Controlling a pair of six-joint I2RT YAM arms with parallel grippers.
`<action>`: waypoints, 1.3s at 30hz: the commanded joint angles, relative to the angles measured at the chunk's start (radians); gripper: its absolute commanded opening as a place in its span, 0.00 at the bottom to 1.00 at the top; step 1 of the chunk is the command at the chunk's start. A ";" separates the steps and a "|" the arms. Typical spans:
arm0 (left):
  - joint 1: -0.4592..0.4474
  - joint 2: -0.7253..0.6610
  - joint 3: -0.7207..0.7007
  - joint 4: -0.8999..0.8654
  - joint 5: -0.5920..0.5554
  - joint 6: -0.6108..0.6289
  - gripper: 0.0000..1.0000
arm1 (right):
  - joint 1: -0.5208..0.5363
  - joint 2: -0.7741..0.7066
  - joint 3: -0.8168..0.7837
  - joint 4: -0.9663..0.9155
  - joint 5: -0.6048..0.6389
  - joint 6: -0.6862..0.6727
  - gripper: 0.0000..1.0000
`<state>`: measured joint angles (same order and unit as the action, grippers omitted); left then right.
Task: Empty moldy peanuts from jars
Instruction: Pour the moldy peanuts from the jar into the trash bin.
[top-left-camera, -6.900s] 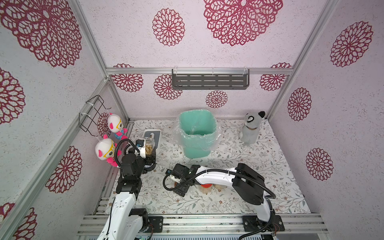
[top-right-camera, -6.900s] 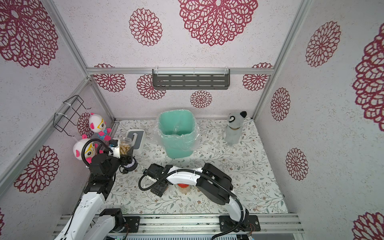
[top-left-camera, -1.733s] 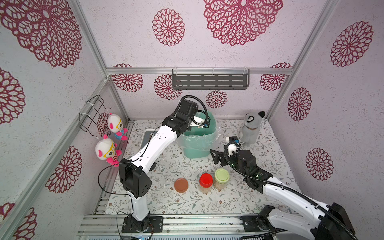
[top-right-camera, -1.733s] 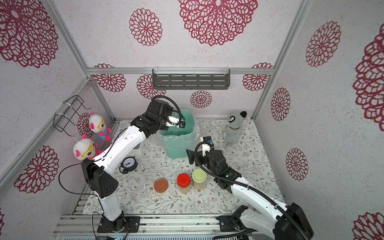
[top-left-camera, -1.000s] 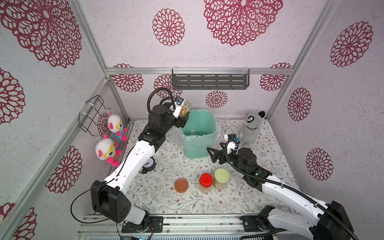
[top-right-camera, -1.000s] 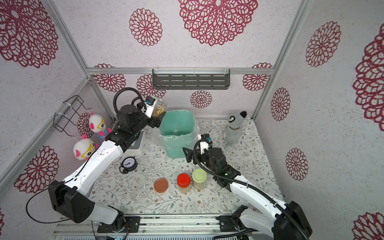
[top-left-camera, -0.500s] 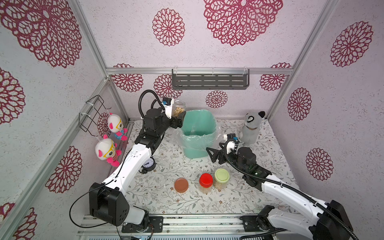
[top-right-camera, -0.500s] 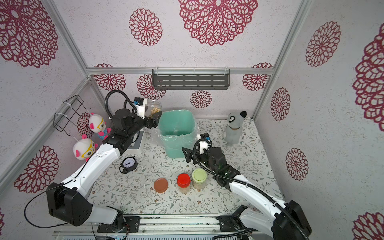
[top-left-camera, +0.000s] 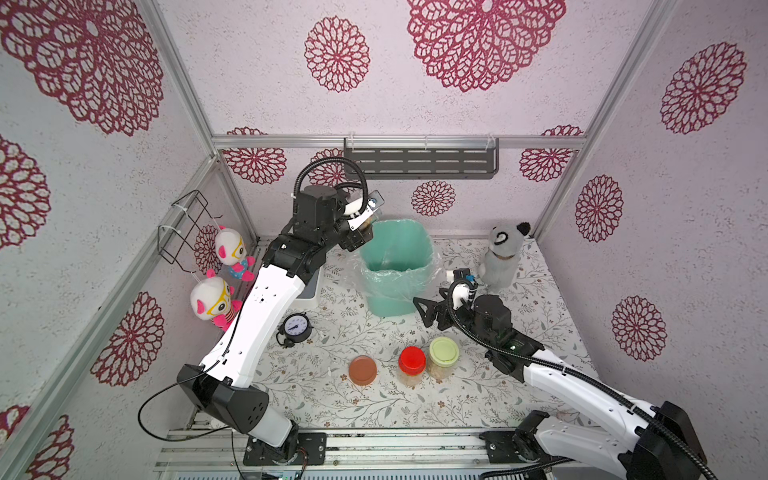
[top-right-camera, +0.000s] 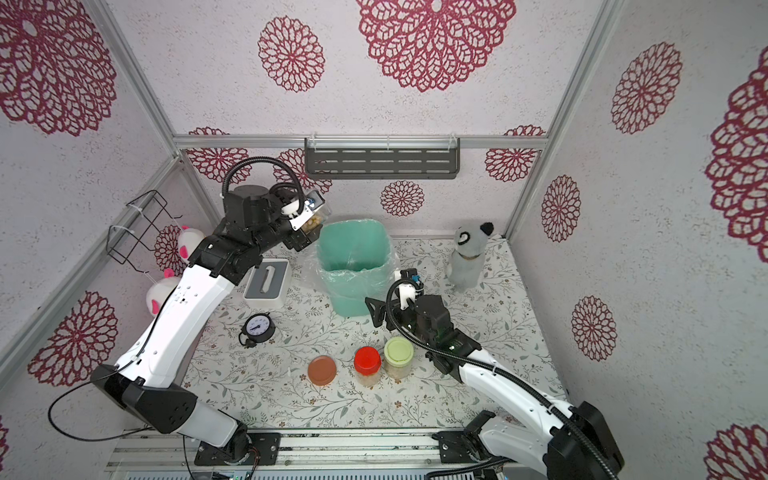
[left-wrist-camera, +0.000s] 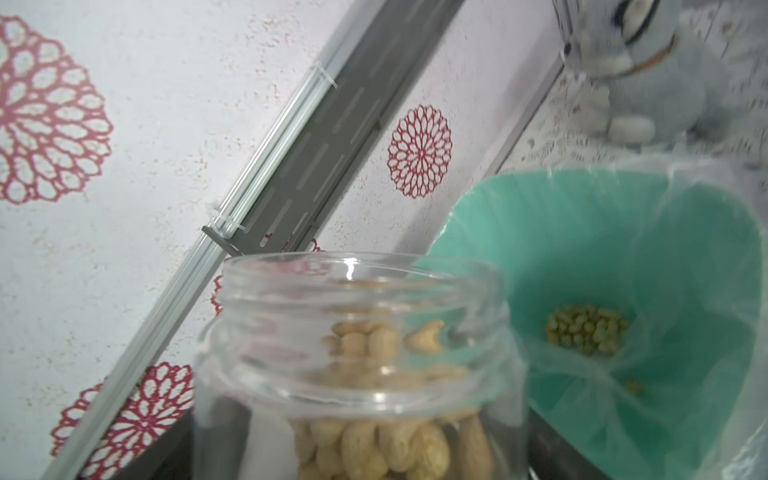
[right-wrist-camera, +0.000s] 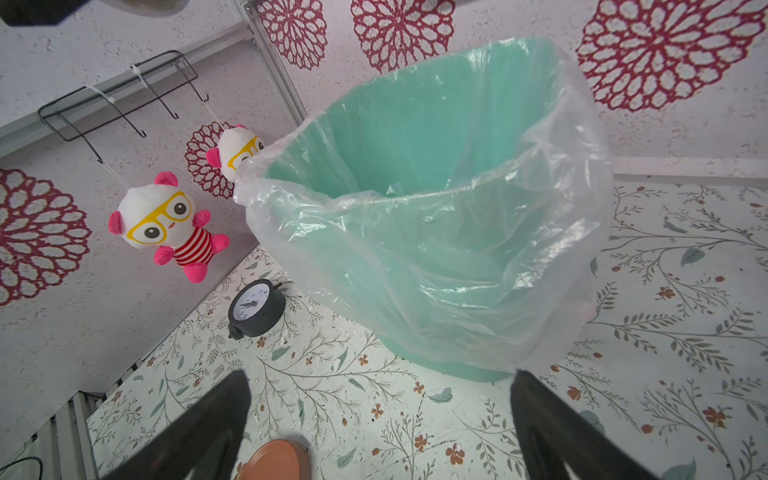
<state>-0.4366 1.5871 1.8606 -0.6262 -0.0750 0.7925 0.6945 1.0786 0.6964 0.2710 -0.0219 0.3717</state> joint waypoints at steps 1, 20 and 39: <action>-0.036 0.040 0.070 -0.077 -0.099 0.328 0.00 | -0.004 -0.035 0.018 0.008 0.028 0.012 0.99; -0.124 0.219 0.148 0.087 -0.268 1.101 0.00 | -0.004 -0.043 0.000 0.028 0.030 -0.019 0.99; -0.138 0.184 0.025 0.125 -0.212 1.214 0.00 | -0.004 -0.047 -0.033 0.058 0.028 -0.019 0.99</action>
<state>-0.5652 1.8233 1.8736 -0.5823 -0.2974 1.9240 0.6945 1.0485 0.6571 0.2741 -0.0036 0.3649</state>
